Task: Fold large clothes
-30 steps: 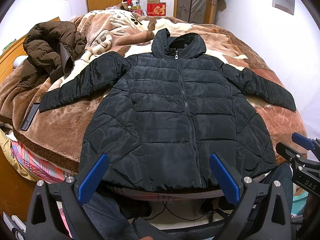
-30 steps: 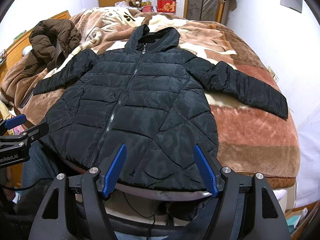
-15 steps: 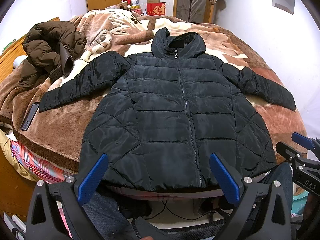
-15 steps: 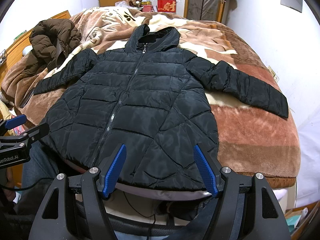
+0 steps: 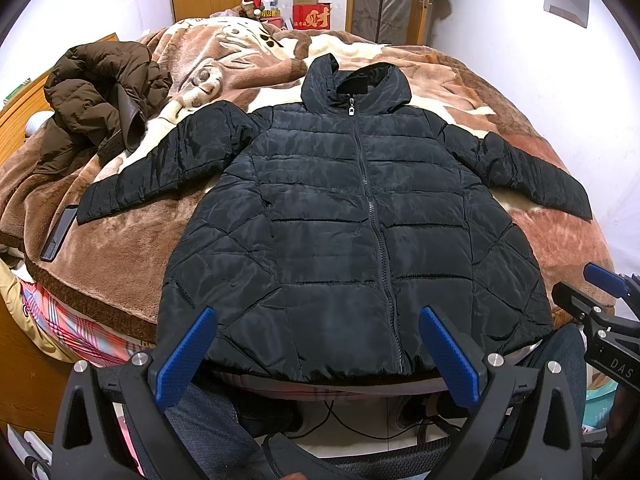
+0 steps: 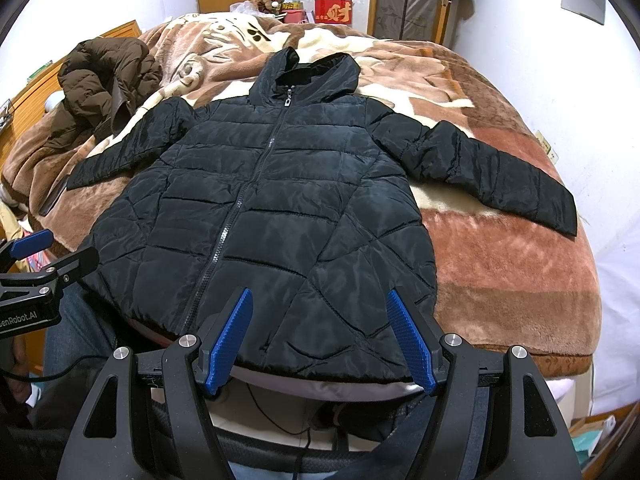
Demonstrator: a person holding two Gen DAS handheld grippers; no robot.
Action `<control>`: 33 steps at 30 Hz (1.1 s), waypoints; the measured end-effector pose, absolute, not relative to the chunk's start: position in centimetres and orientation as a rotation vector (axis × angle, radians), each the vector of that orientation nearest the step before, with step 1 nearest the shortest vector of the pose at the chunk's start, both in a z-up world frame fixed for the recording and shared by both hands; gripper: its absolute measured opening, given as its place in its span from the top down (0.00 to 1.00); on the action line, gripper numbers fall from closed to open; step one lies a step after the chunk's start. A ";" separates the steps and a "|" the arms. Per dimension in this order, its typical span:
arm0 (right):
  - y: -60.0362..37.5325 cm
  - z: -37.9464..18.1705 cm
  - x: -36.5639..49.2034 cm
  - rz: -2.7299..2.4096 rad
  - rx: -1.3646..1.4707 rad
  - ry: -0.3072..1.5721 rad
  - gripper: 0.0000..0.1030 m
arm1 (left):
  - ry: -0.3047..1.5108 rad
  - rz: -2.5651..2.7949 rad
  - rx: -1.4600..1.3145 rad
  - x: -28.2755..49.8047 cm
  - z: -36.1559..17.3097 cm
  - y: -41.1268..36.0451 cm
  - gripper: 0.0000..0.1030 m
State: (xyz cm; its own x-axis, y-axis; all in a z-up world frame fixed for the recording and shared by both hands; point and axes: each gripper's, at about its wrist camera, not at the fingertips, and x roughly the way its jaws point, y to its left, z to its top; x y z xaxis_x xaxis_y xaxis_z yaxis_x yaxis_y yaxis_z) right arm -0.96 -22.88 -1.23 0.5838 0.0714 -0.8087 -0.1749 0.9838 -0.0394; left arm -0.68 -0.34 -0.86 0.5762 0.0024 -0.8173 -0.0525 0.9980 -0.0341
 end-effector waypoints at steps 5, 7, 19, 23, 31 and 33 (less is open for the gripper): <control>-22.9 -1.2 -0.9 0.144 -0.120 0.937 0.32 | 0.958 0.032 -0.057 -0.6 -0.8 -0.3 0.01; -22.9 -1.2 -0.9 0.145 -0.119 0.939 0.32 | 0.959 0.032 -0.057 -0.7 -0.9 -0.4 0.01; -22.8 -1.5 -0.1 0.147 -0.123 0.944 0.32 | 0.961 0.041 -0.035 -0.7 -2.3 -1.0 0.01; -22.0 -1.8 0.7 0.152 -0.129 0.951 0.32 | 0.962 0.058 -0.011 -0.1 -2.8 -0.8 0.01; -21.4 -2.8 4.2 0.176 -0.157 0.953 0.32 | 0.957 0.092 -0.038 3.9 -3.1 2.3 0.01; -20.9 -3.0 5.2 0.182 -0.169 0.954 0.32 | 0.953 0.101 -0.055 4.9 -3.4 3.3 0.01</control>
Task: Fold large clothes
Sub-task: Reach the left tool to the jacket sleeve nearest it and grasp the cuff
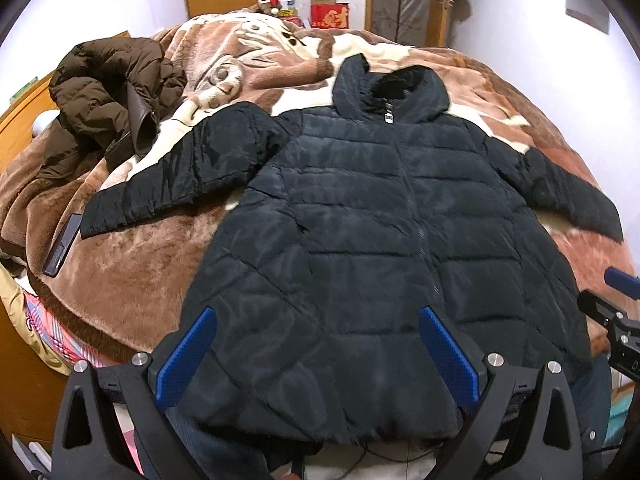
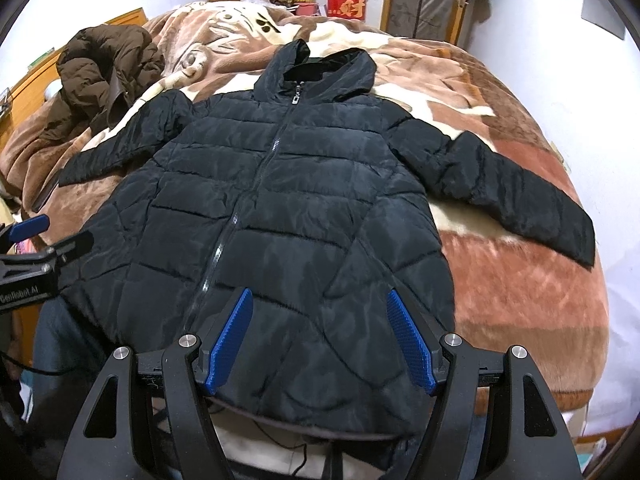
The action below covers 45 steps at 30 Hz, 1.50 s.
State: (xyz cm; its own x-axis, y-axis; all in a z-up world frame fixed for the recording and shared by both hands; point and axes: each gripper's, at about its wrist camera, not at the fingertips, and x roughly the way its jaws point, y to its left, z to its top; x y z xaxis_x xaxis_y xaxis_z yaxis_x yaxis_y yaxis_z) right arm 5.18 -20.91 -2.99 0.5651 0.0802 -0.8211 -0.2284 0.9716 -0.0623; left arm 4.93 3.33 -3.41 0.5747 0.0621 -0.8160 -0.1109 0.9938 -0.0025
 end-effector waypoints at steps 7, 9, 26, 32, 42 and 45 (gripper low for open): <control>-19.1 -3.9 9.2 0.214 -0.193 0.955 0.32 | 0.948 0.166 -0.098 8.7 -5.0 7.5 0.01; -18.5 -4.2 10.6 0.223 -0.198 0.953 0.32 | 0.953 0.183 -0.120 9.7 -5.7 8.8 0.01; -14.5 -7.5 20.1 0.309 -0.244 0.966 0.32 | 0.933 0.419 -0.382 17.8 -11.3 24.1 0.04; -14.1 -9.3 22.1 0.286 -0.269 0.994 0.32 | 0.934 0.518 -0.480 19.5 -14.6 29.3 0.07; -14.3 -11.9 24.4 0.272 -0.289 1.033 0.32 | 0.905 0.611 -0.573 21.0 -18.5 34.2 0.11; -14.3 -12.4 24.7 0.266 -0.294 1.041 0.32 | 0.900 0.612 -0.563 21.8 -18.8 34.7 0.26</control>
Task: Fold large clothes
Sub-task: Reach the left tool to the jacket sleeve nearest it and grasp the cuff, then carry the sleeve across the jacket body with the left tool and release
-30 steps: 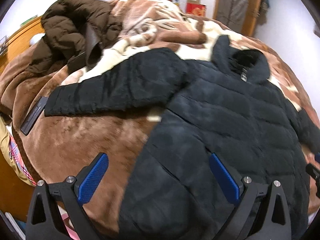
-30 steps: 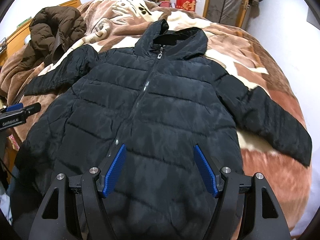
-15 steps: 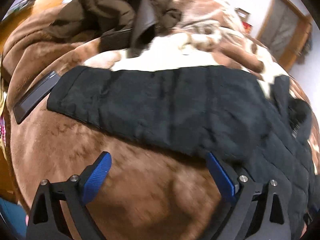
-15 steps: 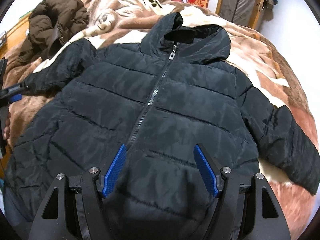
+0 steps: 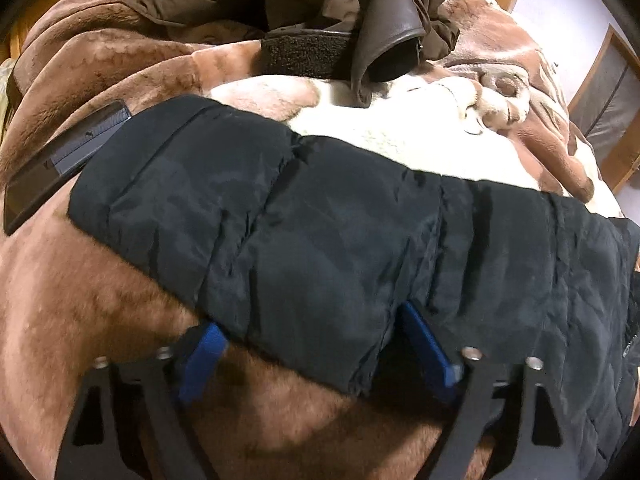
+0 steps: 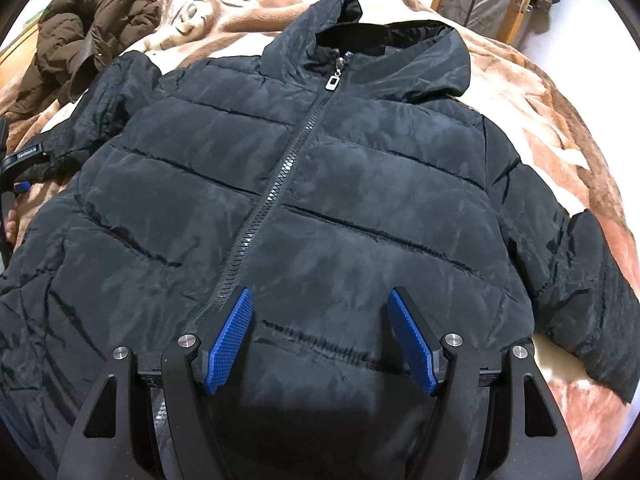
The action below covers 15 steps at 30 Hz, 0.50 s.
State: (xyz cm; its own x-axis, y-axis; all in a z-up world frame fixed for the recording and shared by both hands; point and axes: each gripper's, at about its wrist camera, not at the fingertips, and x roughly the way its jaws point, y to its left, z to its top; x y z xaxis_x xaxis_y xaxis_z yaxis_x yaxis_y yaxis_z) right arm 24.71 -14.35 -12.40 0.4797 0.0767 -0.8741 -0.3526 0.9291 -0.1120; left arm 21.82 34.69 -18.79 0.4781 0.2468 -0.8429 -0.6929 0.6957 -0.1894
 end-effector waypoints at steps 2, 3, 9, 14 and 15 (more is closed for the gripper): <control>-14.5 -12.7 24.9 0.263 -0.293 1.048 0.32 | 0.900 0.608 -0.547 22.4 -18.6 34.8 0.45; -14.6 -12.7 24.8 0.262 -0.292 1.051 0.32 | 0.899 0.595 -0.541 22.6 -18.3 34.8 0.61; -15.3 -12.0 23.8 0.258 -0.286 1.037 0.32 | 0.861 0.506 -0.502 22.9 -14.0 33.3 0.81; -16.5 -10.5 22.5 0.253 -0.270 1.013 0.32 | 0.755 0.411 -0.474 22.1 -7.2 30.2 0.81; -16.7 -10.1 22.2 0.251 -0.267 1.007 0.32 | 0.732 0.381 -0.462 22.0 -5.6 29.2 0.81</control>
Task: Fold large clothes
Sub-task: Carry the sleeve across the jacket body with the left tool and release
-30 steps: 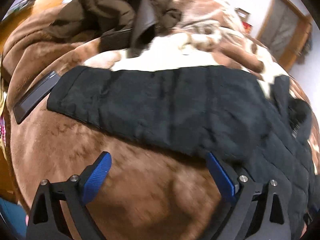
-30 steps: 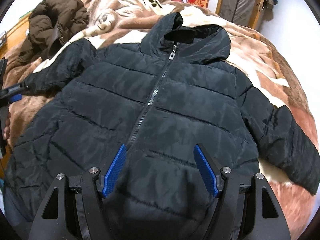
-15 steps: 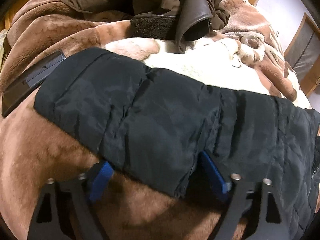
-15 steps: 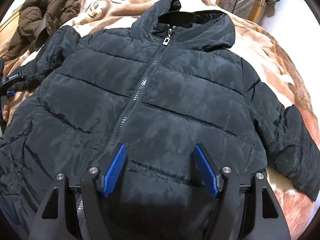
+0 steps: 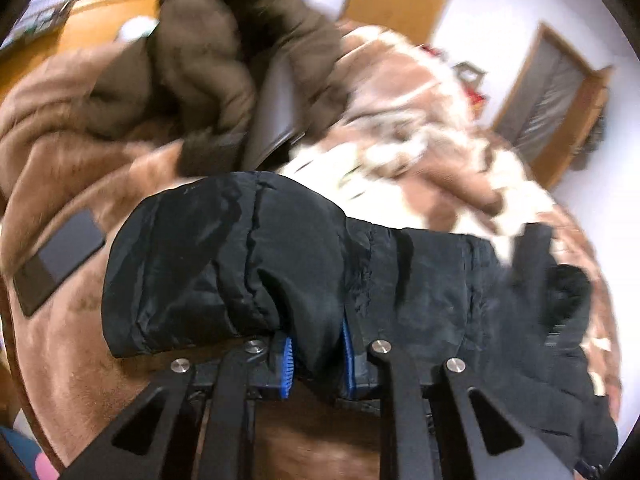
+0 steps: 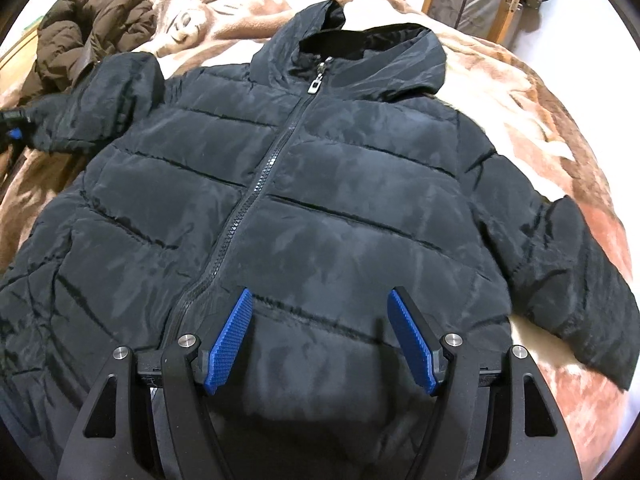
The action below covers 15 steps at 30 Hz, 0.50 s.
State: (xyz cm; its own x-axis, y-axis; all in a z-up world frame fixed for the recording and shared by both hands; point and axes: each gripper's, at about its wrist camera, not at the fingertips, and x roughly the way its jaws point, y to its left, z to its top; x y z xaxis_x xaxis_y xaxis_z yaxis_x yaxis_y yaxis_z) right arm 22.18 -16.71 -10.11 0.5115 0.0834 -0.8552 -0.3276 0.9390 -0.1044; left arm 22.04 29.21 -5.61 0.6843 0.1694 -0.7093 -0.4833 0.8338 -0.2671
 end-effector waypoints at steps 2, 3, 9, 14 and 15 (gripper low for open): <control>-17.5 -9.2 21.7 0.243 -0.256 0.992 0.32 | 0.695 0.319 -0.437 21.9 -2.7 26.9 0.81; -17.8 -8.9 21.5 0.240 -0.250 0.985 0.32 | 0.685 0.291 -0.421 22.0 -1.6 25.8 0.81; -20.1 -6.5 20.7 0.198 -0.226 0.944 0.32 | 0.679 0.078 -0.334 23.5 2.4 16.8 0.81; -22.5 -5.2 20.3 0.164 -0.199 0.908 0.32 | 0.732 -0.082 -0.249 25.3 1.9 8.0 0.81; -23.0 -5.1 20.2 0.158 -0.193 0.905 0.32 | 0.746 -0.104 -0.233 25.8 1.6 6.5 0.81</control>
State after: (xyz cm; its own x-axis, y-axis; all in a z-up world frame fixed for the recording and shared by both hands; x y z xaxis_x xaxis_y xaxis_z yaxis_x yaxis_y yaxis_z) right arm 20.25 -23.02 -5.08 0.6082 0.0550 -0.7918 -0.2171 0.9711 -0.0993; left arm 25.75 6.46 1.57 0.7305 -0.1761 -0.6598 0.0110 0.9691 -0.2464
